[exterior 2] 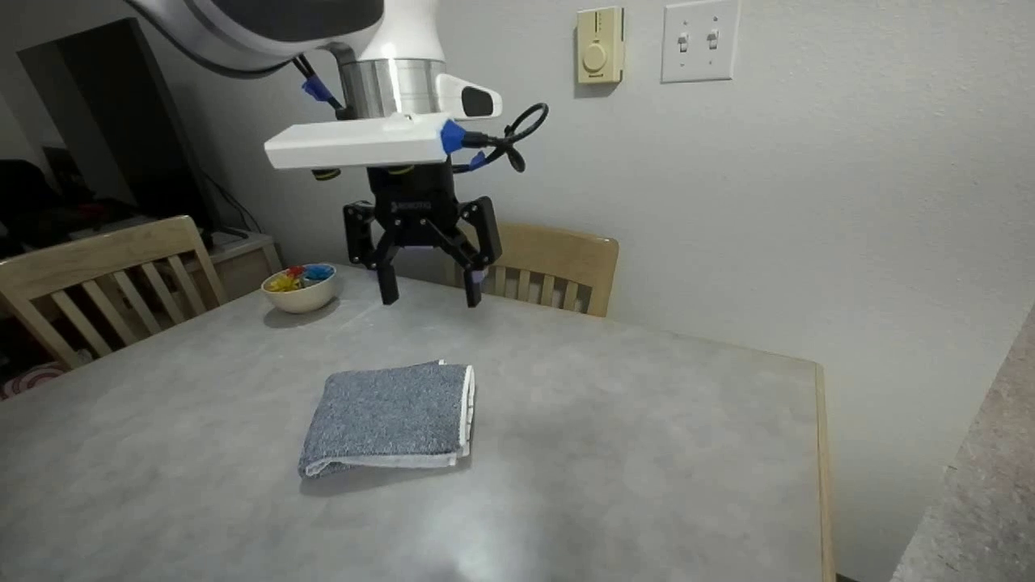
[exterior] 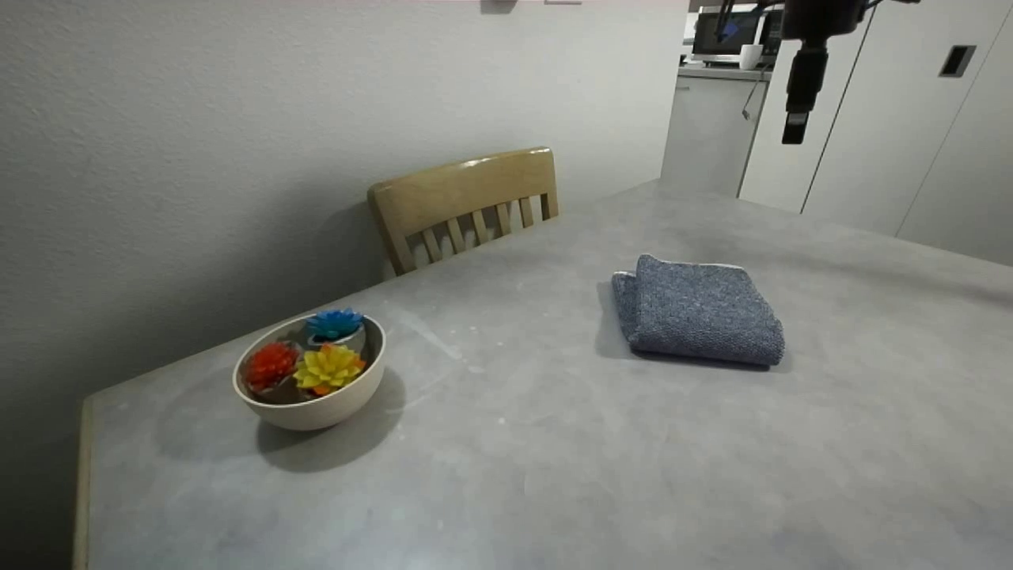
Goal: Unfold the towel once
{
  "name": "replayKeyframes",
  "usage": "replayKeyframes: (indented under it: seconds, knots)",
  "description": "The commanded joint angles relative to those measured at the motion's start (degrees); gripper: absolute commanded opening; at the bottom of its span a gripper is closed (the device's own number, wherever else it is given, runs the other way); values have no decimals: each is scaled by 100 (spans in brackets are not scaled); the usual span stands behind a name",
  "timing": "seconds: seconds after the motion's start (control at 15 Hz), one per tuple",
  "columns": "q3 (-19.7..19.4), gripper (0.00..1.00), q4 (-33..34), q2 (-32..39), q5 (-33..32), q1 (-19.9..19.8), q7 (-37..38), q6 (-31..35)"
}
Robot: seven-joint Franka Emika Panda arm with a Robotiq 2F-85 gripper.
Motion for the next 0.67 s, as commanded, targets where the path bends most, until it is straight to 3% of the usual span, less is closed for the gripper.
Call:
replayKeyframes:
  seconds: [0.0, 0.27, 0.6]
  knots:
    - [252, 100, 229, 390, 273, -231, -180, -100]
    - [425, 100, 661, 996, 516, -387, -507, -446]
    - [469, 100, 1299, 1596, 179, -464, -566, -1217]
